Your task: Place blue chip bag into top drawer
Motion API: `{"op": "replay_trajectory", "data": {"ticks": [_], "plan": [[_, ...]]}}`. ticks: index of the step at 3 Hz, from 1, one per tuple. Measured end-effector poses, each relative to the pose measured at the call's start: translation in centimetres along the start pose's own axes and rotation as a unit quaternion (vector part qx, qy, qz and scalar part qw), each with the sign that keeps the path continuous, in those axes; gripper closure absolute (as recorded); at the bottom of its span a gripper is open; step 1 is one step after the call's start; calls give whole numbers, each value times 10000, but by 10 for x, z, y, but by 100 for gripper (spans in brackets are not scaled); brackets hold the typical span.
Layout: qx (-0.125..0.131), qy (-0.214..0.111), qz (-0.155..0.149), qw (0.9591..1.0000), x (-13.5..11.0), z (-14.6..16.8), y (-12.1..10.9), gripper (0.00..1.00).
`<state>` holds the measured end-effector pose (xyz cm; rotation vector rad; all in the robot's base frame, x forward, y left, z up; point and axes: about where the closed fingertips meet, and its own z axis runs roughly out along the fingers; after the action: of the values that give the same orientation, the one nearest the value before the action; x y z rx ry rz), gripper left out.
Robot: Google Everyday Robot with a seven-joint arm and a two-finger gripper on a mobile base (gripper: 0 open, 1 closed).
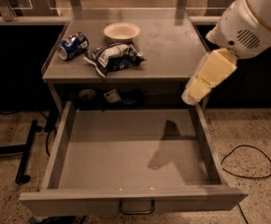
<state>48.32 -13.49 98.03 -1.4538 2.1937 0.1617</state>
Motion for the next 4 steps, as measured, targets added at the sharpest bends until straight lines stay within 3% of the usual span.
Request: {"op": "replay_trajectory", "data": {"ticks": [1, 2, 3, 4], "plan": [[-176, -736, 492, 9959, -63, 31, 6, 0], [-62, -1236, 982, 9874, -122, 57, -11, 0], [250, -1298, 1395, 9814, -153, 80, -49, 0], [505, -998, 1524, 9820, -157, 112, -88, 0]]}}
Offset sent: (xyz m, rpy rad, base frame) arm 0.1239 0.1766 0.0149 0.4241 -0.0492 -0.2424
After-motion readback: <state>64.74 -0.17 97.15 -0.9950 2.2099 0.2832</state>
